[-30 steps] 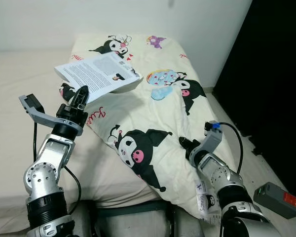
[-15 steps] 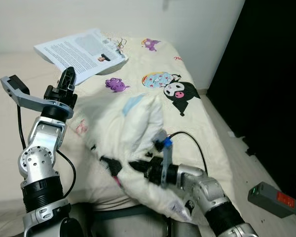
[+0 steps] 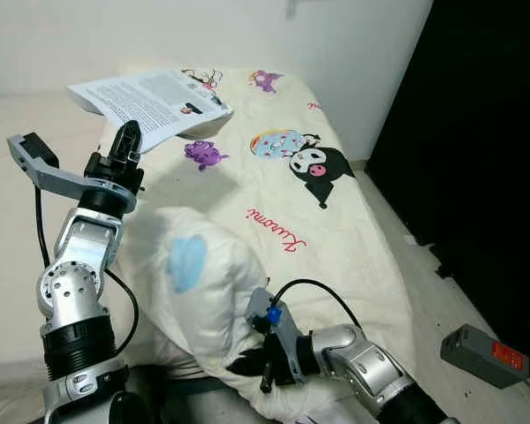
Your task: Clean up the room
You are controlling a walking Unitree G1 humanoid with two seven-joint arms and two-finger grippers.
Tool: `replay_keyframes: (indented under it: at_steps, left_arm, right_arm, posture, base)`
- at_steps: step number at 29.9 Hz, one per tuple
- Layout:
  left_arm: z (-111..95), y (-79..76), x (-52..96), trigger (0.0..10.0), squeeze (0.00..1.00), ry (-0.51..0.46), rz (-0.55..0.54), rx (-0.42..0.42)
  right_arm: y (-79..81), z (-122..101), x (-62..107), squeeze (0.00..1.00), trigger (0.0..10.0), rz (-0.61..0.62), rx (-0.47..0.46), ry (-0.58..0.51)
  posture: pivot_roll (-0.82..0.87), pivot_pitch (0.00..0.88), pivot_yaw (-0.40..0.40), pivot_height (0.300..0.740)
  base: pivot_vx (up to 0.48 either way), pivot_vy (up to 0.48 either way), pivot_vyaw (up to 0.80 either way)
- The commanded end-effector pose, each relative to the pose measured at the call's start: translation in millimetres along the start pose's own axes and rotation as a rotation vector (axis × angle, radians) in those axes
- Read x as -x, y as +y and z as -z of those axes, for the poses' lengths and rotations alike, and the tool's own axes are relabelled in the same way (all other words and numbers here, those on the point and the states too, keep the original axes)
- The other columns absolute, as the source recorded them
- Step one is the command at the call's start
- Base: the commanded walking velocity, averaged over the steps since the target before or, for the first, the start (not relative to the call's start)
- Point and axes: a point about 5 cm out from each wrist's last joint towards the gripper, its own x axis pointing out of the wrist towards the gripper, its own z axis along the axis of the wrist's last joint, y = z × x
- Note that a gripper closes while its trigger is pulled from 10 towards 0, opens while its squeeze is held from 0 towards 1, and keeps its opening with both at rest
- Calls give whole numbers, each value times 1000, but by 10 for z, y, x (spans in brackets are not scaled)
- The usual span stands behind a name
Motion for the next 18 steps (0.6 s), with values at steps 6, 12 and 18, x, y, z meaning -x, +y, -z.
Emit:
replay_keyframes:
  at_steps: [6, 12, 18]
  left_arm:
    - [145, -183, -12, 0, 0, 84, 78, -83]
    - [334, -265, 4, 0, 0, 199, 119, -160]
    - [474, -310, 70, 0, 0, 323, 167, -220]
  right_arm:
    - [-24, 31, -18, 1000, 10000, 27, 8, 9]
    - [52, -85, 21, 1000, 10000, -32, 20, -79]
    - [112, -128, 91, 1000, 10000, -82, 20, -112]
  posture:
    - [-73, 68, -48, 556]
    - [-74, 67, -48, 556]
    - [-76, 67, -47, 556]
  base:
    - [0, 0, 0]
    - [0, 0, 0]
    - [0, 0, 0]
